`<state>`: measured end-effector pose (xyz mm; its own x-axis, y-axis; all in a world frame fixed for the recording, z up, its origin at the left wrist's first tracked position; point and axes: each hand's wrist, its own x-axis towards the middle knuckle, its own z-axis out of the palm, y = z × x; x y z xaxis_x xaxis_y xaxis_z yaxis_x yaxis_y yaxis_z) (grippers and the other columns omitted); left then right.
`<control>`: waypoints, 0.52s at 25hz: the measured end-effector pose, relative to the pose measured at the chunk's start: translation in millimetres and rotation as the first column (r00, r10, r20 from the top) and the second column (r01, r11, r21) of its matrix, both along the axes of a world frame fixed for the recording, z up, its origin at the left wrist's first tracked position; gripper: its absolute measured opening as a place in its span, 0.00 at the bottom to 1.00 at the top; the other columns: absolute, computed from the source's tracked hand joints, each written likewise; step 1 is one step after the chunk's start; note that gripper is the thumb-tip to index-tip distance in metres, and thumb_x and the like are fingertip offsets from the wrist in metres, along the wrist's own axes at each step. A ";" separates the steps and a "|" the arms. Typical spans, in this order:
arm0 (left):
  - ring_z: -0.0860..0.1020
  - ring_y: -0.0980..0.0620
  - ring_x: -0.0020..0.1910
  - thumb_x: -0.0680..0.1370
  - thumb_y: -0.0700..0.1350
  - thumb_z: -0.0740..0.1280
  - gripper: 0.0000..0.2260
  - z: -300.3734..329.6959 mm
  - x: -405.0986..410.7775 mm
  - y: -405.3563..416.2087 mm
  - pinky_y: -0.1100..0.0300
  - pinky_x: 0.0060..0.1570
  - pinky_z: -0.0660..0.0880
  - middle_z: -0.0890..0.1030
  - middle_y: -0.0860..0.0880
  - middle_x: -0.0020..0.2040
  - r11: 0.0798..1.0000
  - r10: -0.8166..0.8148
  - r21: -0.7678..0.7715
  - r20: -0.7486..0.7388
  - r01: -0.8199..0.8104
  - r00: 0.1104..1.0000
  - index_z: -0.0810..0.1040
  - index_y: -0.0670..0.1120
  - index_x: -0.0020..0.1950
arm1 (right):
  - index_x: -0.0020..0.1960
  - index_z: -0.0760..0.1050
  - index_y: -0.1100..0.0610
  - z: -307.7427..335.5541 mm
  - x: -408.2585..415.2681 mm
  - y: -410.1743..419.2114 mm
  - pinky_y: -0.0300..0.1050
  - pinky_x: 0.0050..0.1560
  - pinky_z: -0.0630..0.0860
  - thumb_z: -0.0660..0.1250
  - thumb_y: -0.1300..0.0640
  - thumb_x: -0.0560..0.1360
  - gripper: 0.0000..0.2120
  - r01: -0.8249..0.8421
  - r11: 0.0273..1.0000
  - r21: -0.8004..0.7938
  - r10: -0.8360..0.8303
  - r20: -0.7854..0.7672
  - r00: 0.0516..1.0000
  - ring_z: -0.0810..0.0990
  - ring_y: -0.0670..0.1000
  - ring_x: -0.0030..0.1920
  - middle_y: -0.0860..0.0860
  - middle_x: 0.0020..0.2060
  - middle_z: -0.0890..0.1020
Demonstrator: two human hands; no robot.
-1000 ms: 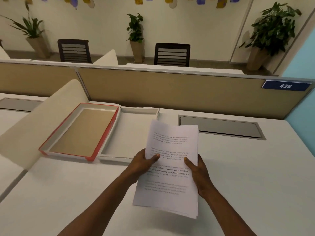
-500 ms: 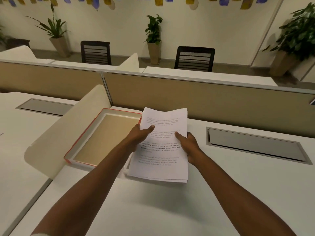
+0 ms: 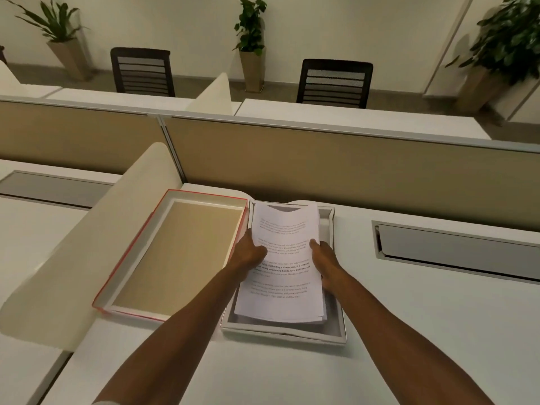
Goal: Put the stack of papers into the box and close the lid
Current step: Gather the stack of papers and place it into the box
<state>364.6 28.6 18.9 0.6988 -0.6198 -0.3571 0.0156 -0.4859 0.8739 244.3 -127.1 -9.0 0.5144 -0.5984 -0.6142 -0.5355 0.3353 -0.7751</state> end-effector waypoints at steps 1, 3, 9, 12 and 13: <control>0.79 0.54 0.48 0.74 0.52 0.67 0.15 -4.1 1.5 -1.3 0.63 0.42 0.76 0.79 0.55 0.61 1.000 -0.020 0.001 0.005 0.020 1.000 0.69 0.58 0.59 | 0.72 0.66 0.54 -8.1 -0.2 1.0 0.57 0.54 0.80 0.55 0.43 0.83 0.22 0.019 1.000 -0.002 -0.019 -0.008 1.000 0.82 0.59 0.54 0.56 0.59 0.79; 0.77 0.58 0.47 0.72 0.57 0.66 0.22 -10.3 0.0 -6.3 0.67 0.41 0.72 0.74 0.60 0.61 0.999 -0.035 0.021 0.024 0.034 0.999 0.64 0.60 0.64 | 0.73 0.65 0.53 -16.7 -2.3 -0.1 0.55 0.52 0.79 0.55 0.43 0.84 0.22 0.038 0.999 -0.033 -0.040 -0.033 0.999 0.81 0.56 0.52 0.54 0.59 0.78; 0.64 0.41 0.78 0.78 0.49 0.69 0.41 -32.6 -0.6 -18.6 0.46 0.72 0.70 0.57 0.47 0.82 0.959 -0.113 0.274 0.134 0.073 0.984 0.46 0.48 0.82 | 0.75 0.65 0.58 -20.0 1.9 5.6 0.52 0.56 0.80 0.60 0.47 0.82 0.25 -0.060 0.947 -0.315 -0.006 -0.205 0.979 0.80 0.57 0.60 0.57 0.68 0.77; 0.56 0.39 0.81 0.78 0.51 0.69 0.44 -41.0 -5.7 -20.9 0.44 0.77 0.63 0.50 0.45 0.83 0.926 -0.151 0.370 0.194 0.070 0.969 0.41 0.46 0.82 | 0.78 0.58 0.59 -19.8 0.7 15.6 0.56 0.66 0.78 0.64 0.51 0.81 0.30 -0.137 0.873 -0.467 0.010 -0.264 0.964 0.76 0.61 0.69 0.58 0.73 0.72; 0.55 0.39 0.81 0.78 0.51 0.69 0.45 -45.3 -7.8 -20.3 0.44 0.77 0.62 0.48 0.44 0.84 0.918 -0.162 0.391 0.219 0.065 0.962 0.40 0.46 0.82 | 0.80 0.56 0.59 -18.6 0.0 17.5 0.56 0.66 0.77 0.65 0.53 0.81 0.32 -0.148 0.856 -0.495 0.007 -0.276 0.961 0.75 0.61 0.70 0.58 0.74 0.71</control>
